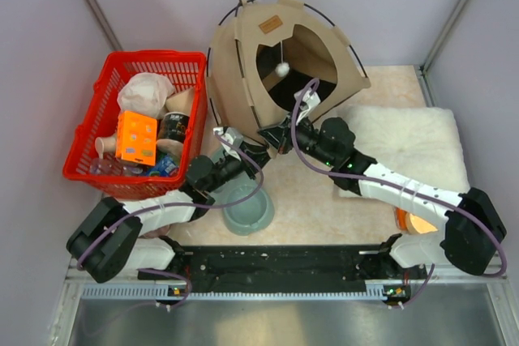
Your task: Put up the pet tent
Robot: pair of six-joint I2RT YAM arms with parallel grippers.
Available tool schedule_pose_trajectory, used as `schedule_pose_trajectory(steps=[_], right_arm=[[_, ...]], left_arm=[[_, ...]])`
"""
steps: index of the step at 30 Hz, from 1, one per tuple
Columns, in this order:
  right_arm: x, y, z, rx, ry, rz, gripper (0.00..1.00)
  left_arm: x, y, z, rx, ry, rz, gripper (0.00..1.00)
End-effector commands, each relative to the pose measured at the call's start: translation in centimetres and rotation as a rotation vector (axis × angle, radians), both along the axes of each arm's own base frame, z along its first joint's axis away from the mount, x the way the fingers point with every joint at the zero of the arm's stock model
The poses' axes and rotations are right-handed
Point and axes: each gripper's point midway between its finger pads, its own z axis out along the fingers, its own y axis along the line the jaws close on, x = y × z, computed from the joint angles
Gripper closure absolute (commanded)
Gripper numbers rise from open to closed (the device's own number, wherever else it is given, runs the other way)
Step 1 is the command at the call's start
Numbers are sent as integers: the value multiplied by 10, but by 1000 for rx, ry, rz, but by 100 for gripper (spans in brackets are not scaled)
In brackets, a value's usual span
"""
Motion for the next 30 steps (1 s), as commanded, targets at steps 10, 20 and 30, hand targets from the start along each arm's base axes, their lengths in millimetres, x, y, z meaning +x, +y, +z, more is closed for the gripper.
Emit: schedule_pose_trajectory(steps=[10,20,30], right_arm=[[2,-21,-20,-84,-19,-98,100],[-7,-26,-18,-116,14,-94,88],[-15,-61,5,-118,55,-202,34]], left_arm=[[-26,1,73,-139,-144,-109,100],[-16,-1,54,-87,-90,-86,100],[-8,1,26,2,-29,-49,98]])
